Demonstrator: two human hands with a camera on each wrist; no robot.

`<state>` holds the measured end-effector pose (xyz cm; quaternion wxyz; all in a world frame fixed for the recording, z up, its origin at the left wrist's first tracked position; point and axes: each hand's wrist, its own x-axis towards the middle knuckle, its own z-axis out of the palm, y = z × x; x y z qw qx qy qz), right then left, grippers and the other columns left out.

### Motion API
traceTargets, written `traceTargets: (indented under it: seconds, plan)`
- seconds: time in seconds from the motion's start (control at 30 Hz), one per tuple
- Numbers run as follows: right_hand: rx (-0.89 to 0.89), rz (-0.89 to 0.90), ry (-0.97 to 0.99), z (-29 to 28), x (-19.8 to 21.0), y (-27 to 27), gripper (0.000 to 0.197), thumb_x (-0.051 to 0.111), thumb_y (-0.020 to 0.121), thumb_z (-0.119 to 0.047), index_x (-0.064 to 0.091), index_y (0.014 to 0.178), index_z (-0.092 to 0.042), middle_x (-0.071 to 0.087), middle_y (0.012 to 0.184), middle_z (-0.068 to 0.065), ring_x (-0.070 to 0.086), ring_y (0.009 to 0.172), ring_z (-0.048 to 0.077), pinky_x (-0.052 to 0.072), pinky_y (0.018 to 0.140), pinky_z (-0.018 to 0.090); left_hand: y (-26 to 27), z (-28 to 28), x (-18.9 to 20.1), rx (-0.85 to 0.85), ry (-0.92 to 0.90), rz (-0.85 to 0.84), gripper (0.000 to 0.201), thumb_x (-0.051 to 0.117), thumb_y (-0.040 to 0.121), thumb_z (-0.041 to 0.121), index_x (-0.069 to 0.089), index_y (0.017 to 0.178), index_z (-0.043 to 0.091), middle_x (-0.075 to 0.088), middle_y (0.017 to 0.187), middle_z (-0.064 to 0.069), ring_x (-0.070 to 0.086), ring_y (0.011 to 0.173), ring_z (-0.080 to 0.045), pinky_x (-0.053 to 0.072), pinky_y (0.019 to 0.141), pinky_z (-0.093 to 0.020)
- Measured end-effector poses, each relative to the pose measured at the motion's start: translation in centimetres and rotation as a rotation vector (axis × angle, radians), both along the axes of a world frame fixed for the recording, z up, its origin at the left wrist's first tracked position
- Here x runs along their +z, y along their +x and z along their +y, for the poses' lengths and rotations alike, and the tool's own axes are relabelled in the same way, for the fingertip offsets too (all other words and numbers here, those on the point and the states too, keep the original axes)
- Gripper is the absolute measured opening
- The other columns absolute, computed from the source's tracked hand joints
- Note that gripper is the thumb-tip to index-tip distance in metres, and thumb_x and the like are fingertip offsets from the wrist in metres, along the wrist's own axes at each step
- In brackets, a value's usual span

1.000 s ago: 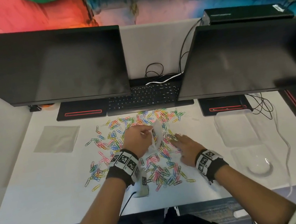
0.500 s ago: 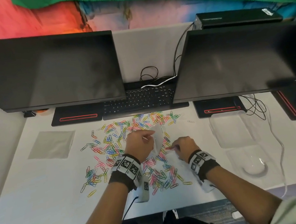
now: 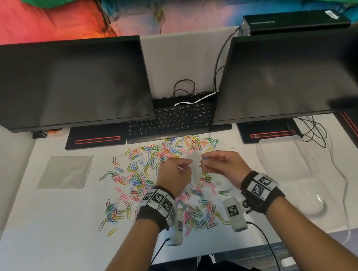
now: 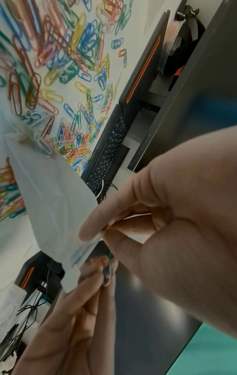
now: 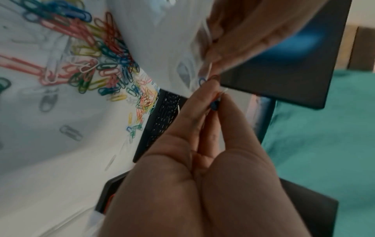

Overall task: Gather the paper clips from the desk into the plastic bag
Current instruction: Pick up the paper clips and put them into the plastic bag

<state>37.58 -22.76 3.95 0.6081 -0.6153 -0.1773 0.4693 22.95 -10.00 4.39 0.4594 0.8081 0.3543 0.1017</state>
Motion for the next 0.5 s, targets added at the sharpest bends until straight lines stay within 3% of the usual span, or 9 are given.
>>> traceTargets:
  seconds: [0.1, 0.23, 0.3, 0.43, 0.5]
  plan:
    - [0.049, -0.291, -0.077, 1.0, -0.5, -1.2, 0.026, 0.07, 0.081, 0.004, 0.074, 0.103, -0.007, 0.074, 0.097, 0.009, 0.071, 0.09, 0.019, 0.057, 0.082, 0.026, 0.3, -0.4, 0.3, 0.009, -0.012, -0.024, 0.024, 0.06, 0.09, 0.006, 0.075, 0.108, 0.01, 0.076, 0.075, -0.005, 0.07, 0.057, -0.009, 0.057, 0.062, -0.017]
    - [0.064, -0.53, -0.17, 2.2, -1.0, -2.2, 0.032, 0.065, 0.079, 0.008, 0.074, 0.104, -0.01, 0.074, 0.099, 0.004, 0.069, 0.092, 0.015, 0.056, 0.086, 0.024, 0.4, -0.1, 0.6, 0.054, -0.028, -0.038, 0.024, 0.058, 0.092, 0.006, 0.072, 0.111, 0.009, 0.074, 0.068, -0.008, 0.061, 0.047, 0.003, 0.044, 0.048, -0.006]
    - [0.051, -0.626, -0.221, 2.6, -0.9, -2.6, 0.028, 0.066, 0.079, 0.004, 0.075, 0.102, -0.009, 0.074, 0.096, 0.003, 0.07, 0.088, 0.013, 0.055, 0.082, 0.019, 0.3, 0.1, 0.8, 0.07, -0.033, -0.042, 0.024, 0.059, 0.091, 0.006, 0.072, 0.111, 0.008, 0.074, 0.068, -0.009, 0.062, 0.048, 0.003, 0.046, 0.051, -0.005]
    - [0.098, -0.745, -0.232, 3.2, -0.5, -3.5, 0.018, 0.063, 0.084, 0.0, 0.077, 0.091, -0.008, 0.075, 0.08, 0.007, 0.067, 0.065, 0.011, 0.052, 0.064, 0.017, 0.4, 0.0, 1.1, 0.04, -0.023, -0.055, 0.022, 0.062, 0.09, 0.005, 0.073, 0.109, 0.008, 0.075, 0.072, -0.008, 0.071, 0.062, -0.01, 0.055, 0.064, -0.011]
    - [0.268, -0.847, -0.245, 3.3, -0.2, -3.7, 0.027, 0.055, 0.086, 0.002, 0.077, 0.096, -0.011, 0.075, 0.088, 0.004, 0.061, 0.067, 0.004, 0.044, 0.07, 0.012, 0.2, 0.1, 1.0, 0.019, -0.006, -0.05, 0.022, 0.063, 0.09, 0.005, 0.074, 0.108, 0.009, 0.075, 0.072, -0.007, 0.071, 0.062, -0.01, 0.056, 0.065, -0.013]
